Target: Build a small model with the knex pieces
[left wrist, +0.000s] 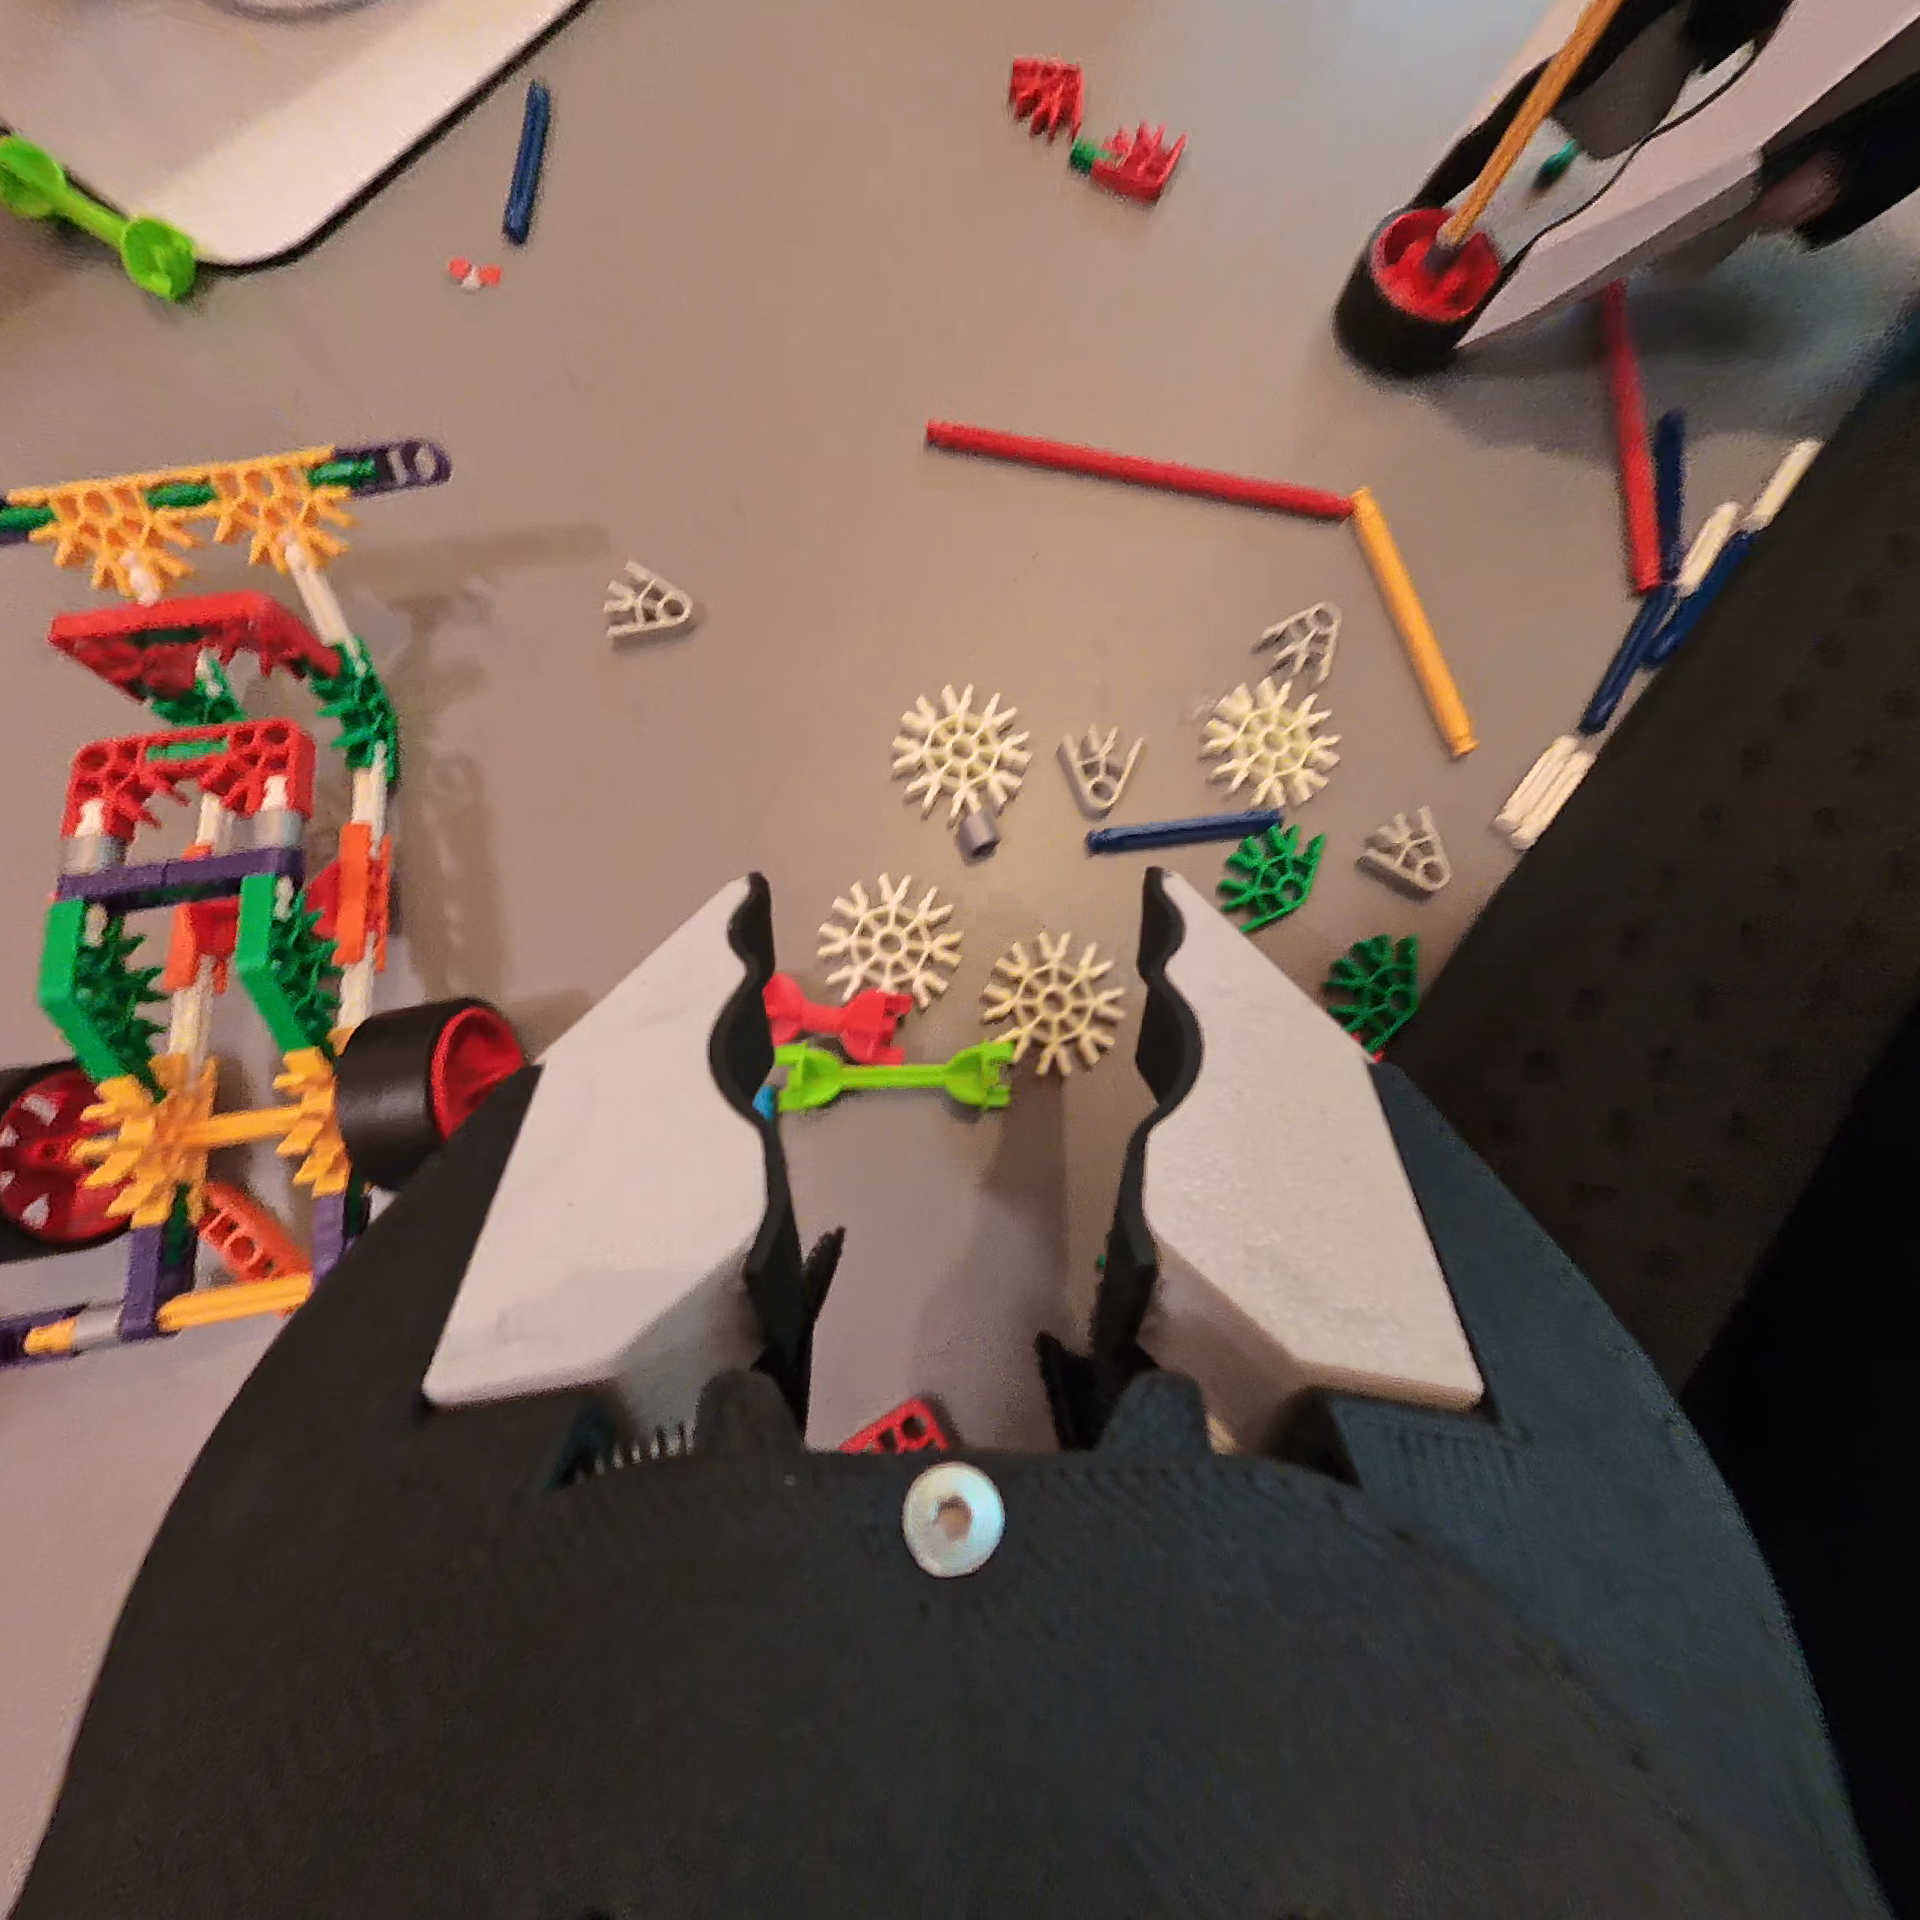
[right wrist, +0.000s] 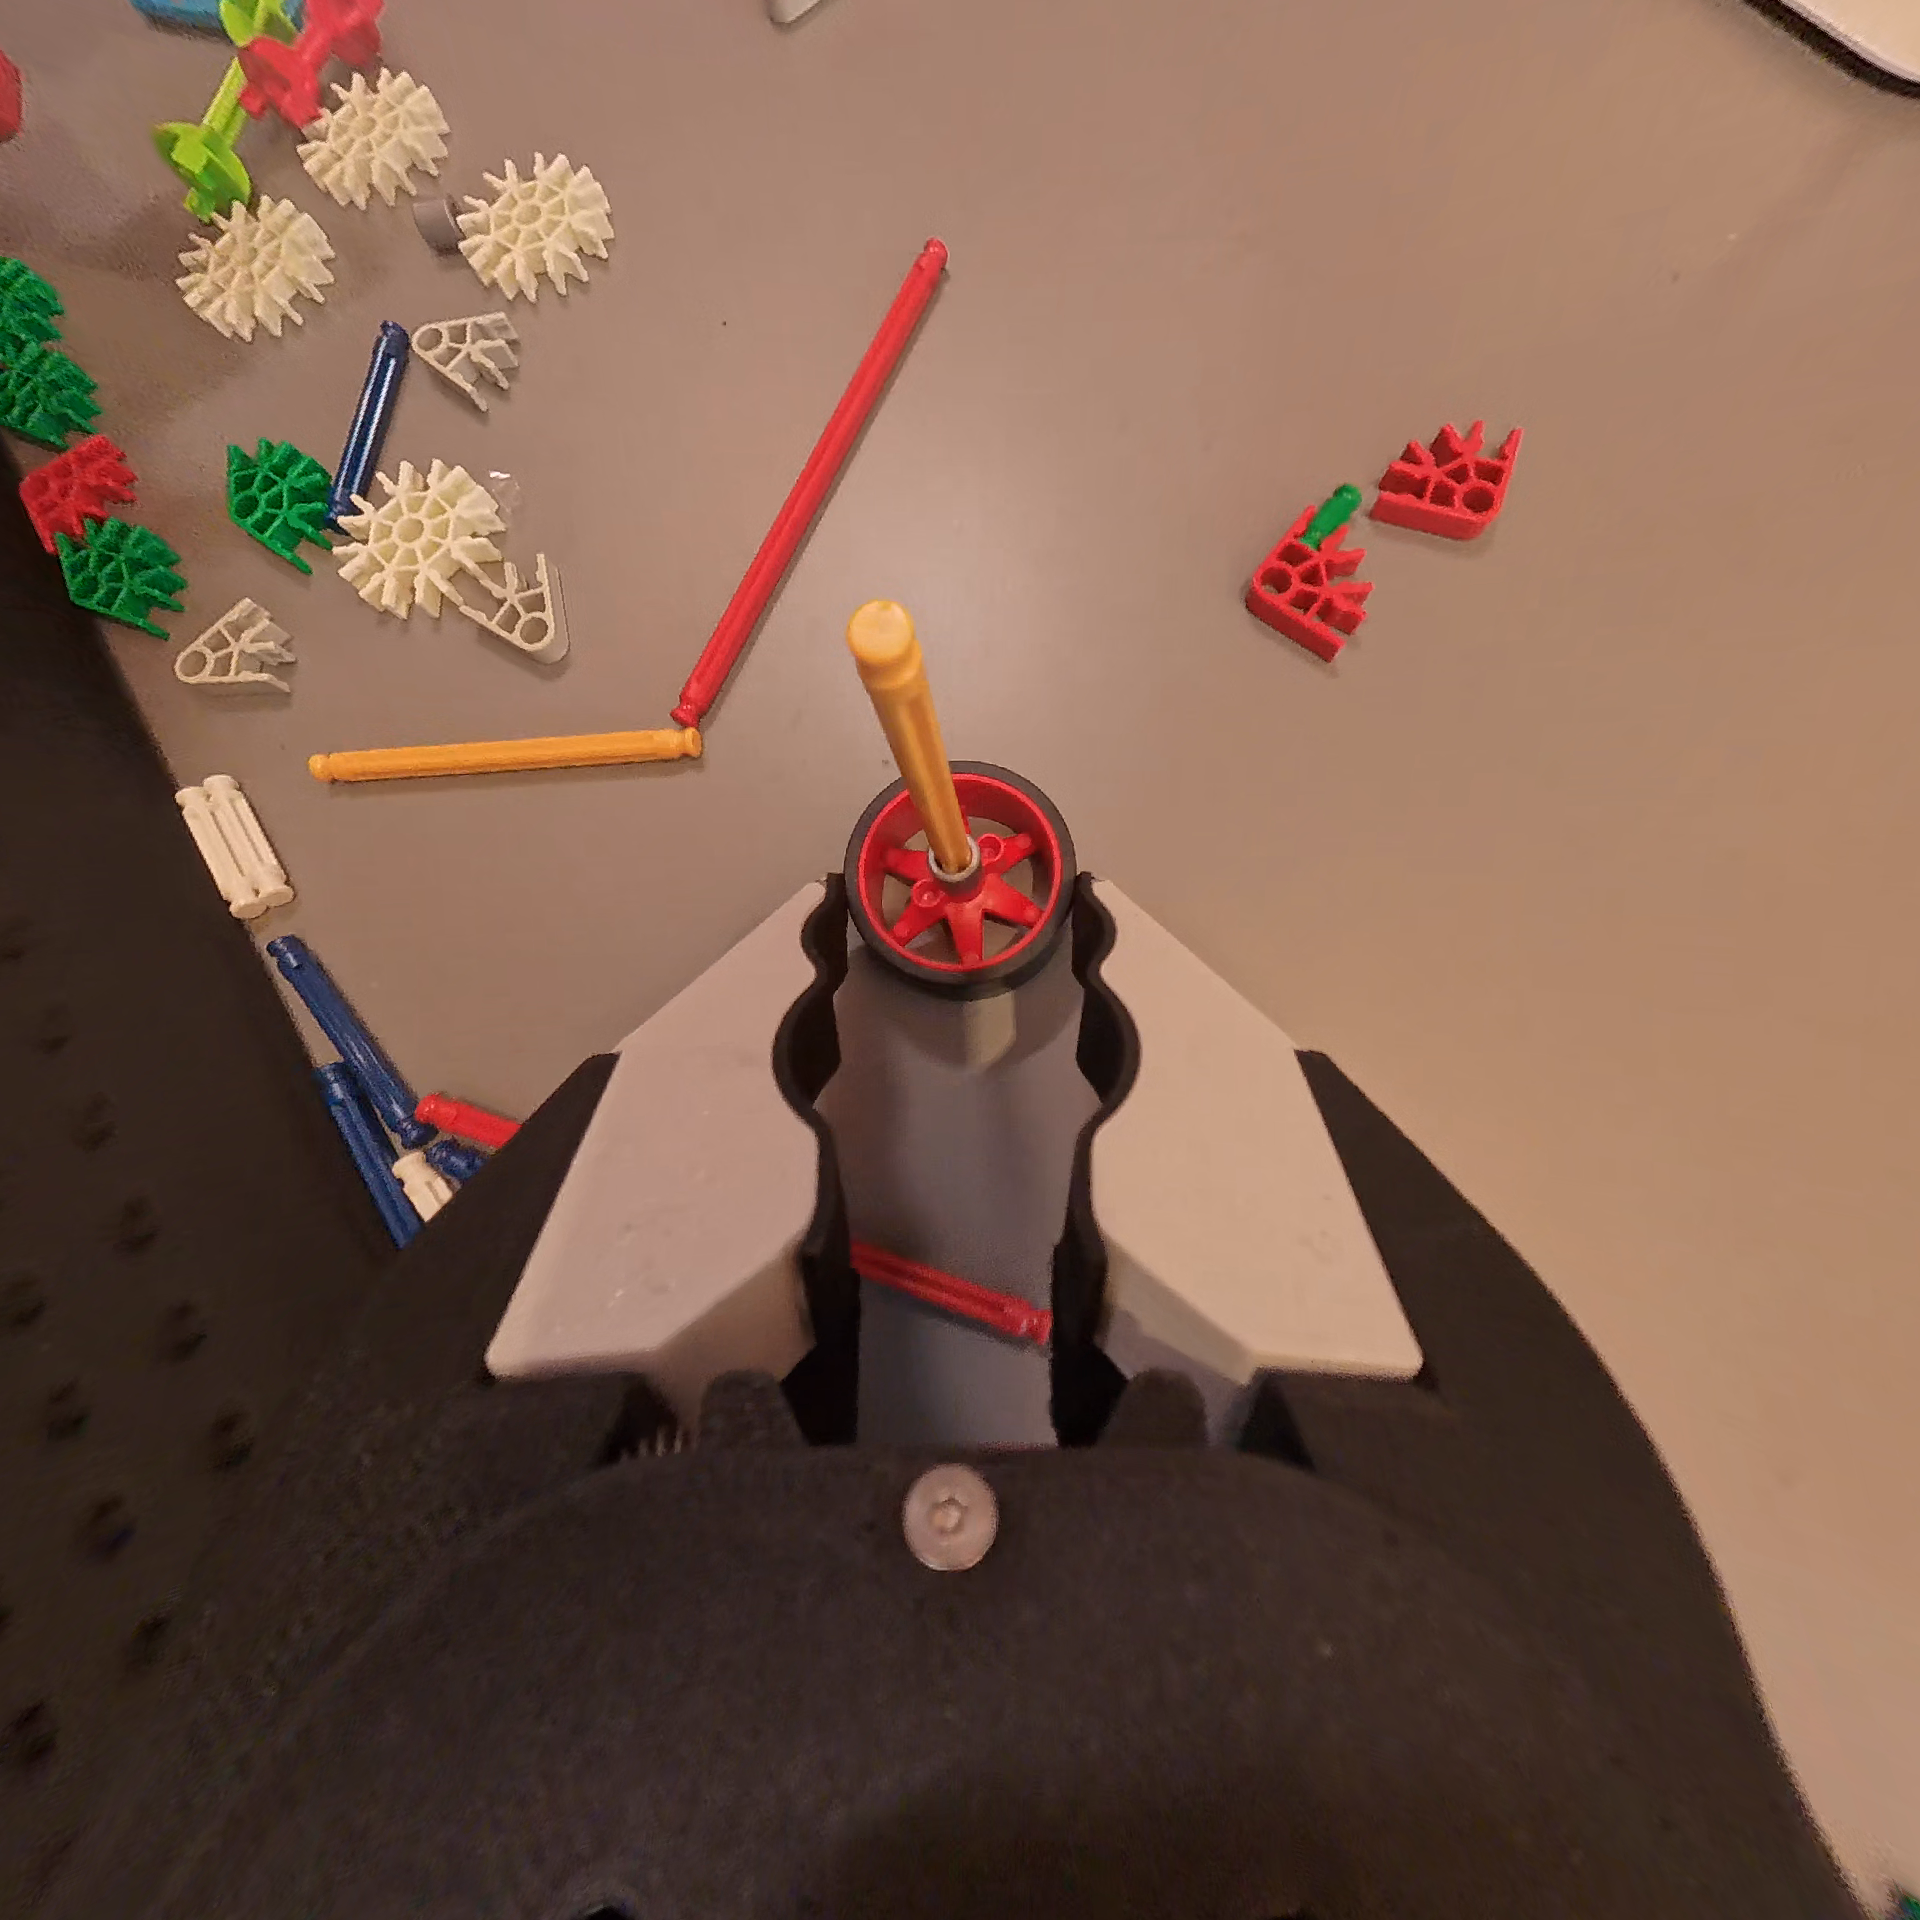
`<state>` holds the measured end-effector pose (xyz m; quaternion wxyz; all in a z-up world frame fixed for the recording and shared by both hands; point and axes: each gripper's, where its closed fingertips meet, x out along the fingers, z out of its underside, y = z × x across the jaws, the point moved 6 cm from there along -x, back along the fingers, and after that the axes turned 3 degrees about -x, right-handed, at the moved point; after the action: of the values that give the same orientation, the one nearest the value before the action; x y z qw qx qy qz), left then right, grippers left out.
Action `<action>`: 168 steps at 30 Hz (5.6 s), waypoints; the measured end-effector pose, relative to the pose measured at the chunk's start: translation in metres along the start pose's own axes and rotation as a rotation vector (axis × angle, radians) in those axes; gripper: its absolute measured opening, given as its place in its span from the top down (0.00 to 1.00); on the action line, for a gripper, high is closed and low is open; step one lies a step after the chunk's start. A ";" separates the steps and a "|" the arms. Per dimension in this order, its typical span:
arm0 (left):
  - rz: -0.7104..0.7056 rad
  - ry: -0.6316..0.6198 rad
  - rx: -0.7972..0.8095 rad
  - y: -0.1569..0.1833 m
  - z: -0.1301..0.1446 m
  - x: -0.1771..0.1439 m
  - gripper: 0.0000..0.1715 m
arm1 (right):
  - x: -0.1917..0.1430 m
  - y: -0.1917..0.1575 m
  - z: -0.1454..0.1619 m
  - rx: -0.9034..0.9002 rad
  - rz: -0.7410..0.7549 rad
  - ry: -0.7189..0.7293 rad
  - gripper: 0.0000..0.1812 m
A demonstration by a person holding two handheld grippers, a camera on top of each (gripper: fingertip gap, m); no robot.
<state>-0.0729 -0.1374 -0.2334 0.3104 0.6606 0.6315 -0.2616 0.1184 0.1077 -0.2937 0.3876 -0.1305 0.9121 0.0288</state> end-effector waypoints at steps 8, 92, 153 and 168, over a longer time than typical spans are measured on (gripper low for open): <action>0.139 0.130 0.011 0.031 -0.044 0.024 0.67 | 0.008 -0.012 -0.024 -0.066 -0.066 -0.056 0.78; -0.114 -0.040 -0.130 -0.149 -0.012 0.018 0.39 | 0.096 -0.063 -0.154 0.210 -0.414 0.102 0.75; -0.174 0.004 0.340 -0.079 -0.068 0.049 0.70 | 0.122 -0.017 -0.151 0.399 -0.329 0.007 0.75; -0.164 0.086 0.396 -0.066 -0.076 0.045 0.70 | 0.107 -0.014 -0.153 0.504 -0.359 0.100 0.75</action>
<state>-0.1395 -0.0504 -0.2213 0.1248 0.6657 0.6321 -0.3765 -0.0566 0.0476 -0.2628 0.3613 -0.1902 0.8709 -0.2737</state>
